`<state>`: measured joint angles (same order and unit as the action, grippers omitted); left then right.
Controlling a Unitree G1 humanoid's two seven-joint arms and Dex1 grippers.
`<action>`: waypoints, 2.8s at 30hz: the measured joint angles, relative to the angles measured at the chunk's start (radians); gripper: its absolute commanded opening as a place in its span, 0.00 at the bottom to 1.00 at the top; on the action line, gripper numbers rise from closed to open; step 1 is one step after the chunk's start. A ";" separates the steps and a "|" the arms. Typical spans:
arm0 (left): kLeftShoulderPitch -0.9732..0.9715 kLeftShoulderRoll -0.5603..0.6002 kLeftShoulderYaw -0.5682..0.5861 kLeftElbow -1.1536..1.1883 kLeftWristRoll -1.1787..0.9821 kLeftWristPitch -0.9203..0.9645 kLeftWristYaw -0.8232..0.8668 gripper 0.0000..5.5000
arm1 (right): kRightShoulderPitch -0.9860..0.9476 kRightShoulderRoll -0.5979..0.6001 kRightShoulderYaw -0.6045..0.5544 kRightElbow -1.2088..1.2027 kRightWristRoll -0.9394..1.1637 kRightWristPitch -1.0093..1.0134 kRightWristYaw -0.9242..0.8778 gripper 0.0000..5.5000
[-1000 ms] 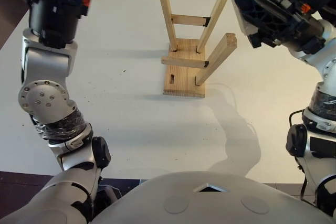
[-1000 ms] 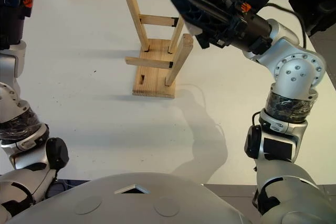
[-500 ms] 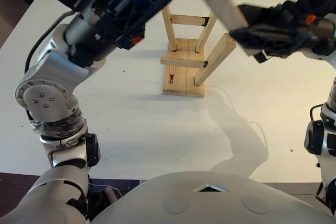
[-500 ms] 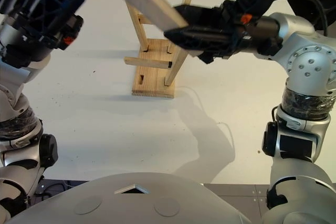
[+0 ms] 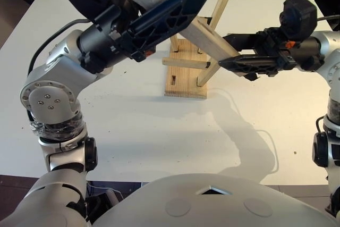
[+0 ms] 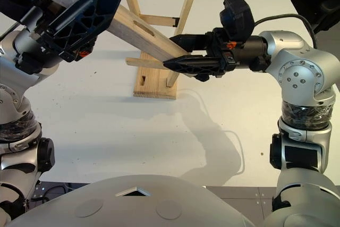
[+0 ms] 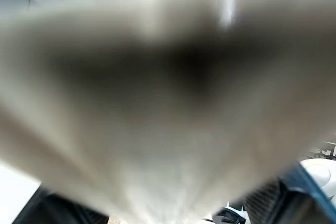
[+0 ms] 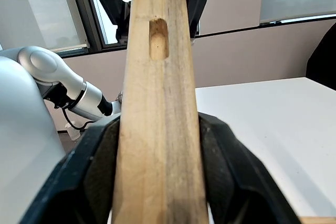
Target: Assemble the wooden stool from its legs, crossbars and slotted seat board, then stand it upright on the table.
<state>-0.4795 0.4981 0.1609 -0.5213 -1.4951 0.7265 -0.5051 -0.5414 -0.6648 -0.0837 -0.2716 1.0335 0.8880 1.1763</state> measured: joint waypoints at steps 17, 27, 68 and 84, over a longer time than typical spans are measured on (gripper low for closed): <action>0.004 0.009 -0.013 0.027 0.038 0.005 -0.043 0.51 | 0.013 0.027 0.015 -0.007 0.012 0.005 -0.045 0.37; 0.005 0.021 -0.011 0.038 0.079 0.001 -0.077 0.37 | 0.020 0.027 0.017 -0.011 -0.007 -0.004 -0.031 0.37; 0.247 0.100 0.056 0.497 0.754 -0.320 -0.429 0.37 | -0.138 0.221 0.021 0.456 -0.585 -0.546 -0.475 0.60; 0.348 0.022 -0.096 0.314 0.766 -0.265 -0.450 0.37 | -0.133 0.193 -0.090 0.575 -0.610 -0.589 -0.506 0.60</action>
<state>-0.1317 0.5197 0.0645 -0.2076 -0.7295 0.4618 -0.9551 -0.6745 -0.4717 -0.1732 0.3031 0.4230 0.2991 0.6705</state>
